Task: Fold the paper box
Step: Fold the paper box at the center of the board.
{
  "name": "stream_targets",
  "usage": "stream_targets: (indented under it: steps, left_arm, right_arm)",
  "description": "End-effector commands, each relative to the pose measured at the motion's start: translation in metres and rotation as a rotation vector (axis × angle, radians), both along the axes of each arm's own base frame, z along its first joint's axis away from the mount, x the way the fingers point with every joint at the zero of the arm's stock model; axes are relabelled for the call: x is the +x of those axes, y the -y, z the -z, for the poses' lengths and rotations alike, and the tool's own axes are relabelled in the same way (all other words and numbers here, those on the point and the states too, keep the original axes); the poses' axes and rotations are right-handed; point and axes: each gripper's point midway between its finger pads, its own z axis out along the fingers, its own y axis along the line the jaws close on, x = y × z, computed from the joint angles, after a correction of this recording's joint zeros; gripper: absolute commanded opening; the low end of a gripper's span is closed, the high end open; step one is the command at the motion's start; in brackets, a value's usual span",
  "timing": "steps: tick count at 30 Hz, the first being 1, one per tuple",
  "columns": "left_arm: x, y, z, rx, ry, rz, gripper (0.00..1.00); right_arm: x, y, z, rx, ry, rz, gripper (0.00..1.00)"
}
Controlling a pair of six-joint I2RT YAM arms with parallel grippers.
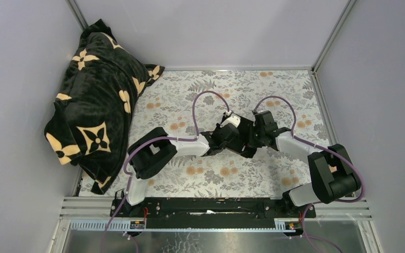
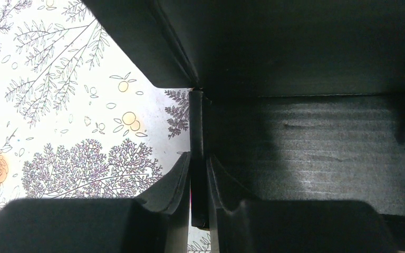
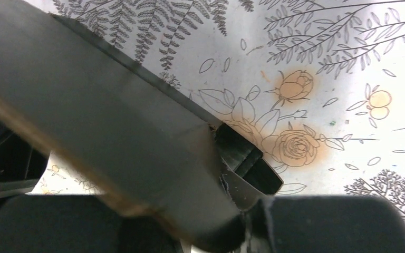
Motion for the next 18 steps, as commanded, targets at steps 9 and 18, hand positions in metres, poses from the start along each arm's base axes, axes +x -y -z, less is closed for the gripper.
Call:
stream_targets:
  steps: [9,18]
  left_arm:
    - [-0.042,-0.021,0.06,0.132,-0.2,0.071,0.21]
    - [-0.045,-0.028,0.065,0.149,-0.205,0.064,0.21]
  right_arm:
    - [0.011,-0.018,-0.003,0.082,0.025,-0.012,0.24]
    - [0.014,0.012,-0.049,0.022,0.142,0.096,0.31]
